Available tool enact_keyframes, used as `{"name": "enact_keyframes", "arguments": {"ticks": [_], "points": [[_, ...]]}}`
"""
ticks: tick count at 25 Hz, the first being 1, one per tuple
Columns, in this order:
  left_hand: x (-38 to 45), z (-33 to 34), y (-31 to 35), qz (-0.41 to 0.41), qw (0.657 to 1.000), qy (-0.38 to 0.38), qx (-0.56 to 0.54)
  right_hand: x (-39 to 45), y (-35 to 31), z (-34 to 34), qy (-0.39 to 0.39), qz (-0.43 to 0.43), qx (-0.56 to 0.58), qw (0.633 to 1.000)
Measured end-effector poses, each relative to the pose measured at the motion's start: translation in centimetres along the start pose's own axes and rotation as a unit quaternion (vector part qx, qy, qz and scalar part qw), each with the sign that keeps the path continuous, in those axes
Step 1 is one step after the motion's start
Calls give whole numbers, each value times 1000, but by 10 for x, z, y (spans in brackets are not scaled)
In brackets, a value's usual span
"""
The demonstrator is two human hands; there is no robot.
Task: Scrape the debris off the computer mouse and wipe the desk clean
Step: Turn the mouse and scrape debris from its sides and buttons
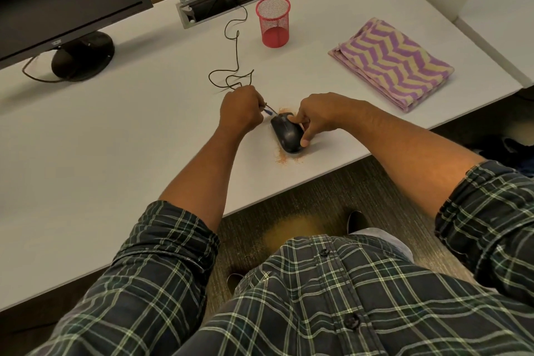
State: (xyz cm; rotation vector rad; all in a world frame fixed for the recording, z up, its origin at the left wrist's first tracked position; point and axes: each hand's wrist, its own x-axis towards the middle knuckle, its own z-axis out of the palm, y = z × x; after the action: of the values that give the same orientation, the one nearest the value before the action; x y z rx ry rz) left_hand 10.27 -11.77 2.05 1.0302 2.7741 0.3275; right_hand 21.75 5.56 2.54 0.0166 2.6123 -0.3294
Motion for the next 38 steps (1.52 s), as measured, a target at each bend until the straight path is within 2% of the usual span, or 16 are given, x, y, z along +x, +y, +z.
{"name": "enact_keyframes", "arguments": {"ticks": [2, 4, 7, 11, 14, 18, 19, 21, 22, 23, 25, 26, 30, 33, 36, 38], "points": [[-5, 2, 1, -38, 998, 45, -33, 0, 1, 1, 3, -2, -5, 1000], [-9, -2, -1, -73, 988, 53, -129, 0, 1, 1, 3, -5, -4, 1000], [-16, -6, -7, -76, 972, -3, -224, 1, 2, 0, 1, -9, -5, 1000], [-23, -4, -17, -100, 957, -81, -259, 0, 2, 1, 5, -6, -4, 1000], [-25, 2, -21, -131, 955, -115, -242, 1, 3, 2, 8, -3, -9, 1000], [-27, 6, -16, -147, 974, 33, -169, 2, 2, 3, 8, 0, -11, 1000], [-26, 5, -16, -142, 969, 20, -203, 2, 2, 2, 7, -1, -12, 1000], [-26, 2, -17, -136, 950, -60, -274, 2, 2, 2, 5, -1, -10, 1000], [-27, 3, -17, -135, 950, -81, -269, 2, 1, 2, 6, 1, -9, 1000], [-28, 5, -17, -136, 959, -73, -238, 2, 1, 2, 6, 3, -9, 1000], [-29, 6, -15, -143, 974, 1, -173, 3, 1, 2, 5, 6, -8, 1000], [-29, 6, -14, -143, 974, 18, -175, 3, 1, 2, 4, 7, -6, 1000], [-30, 3, -14, -140, 955, -74, -252, 3, 0, 0, -3, 10, -1, 1000], [-33, 10, -12, -171, 967, -5, -186, 2, -1, 1, -3, 8, -1, 1000], [-37, 12, -5, -166, 957, -18, -238, 1, -2, 0, -2, 10, 4, 1000], [-38, 12, -3, -180, 959, -3, -217, 0, -2, -1, 0, 6, 5, 1000]]}}
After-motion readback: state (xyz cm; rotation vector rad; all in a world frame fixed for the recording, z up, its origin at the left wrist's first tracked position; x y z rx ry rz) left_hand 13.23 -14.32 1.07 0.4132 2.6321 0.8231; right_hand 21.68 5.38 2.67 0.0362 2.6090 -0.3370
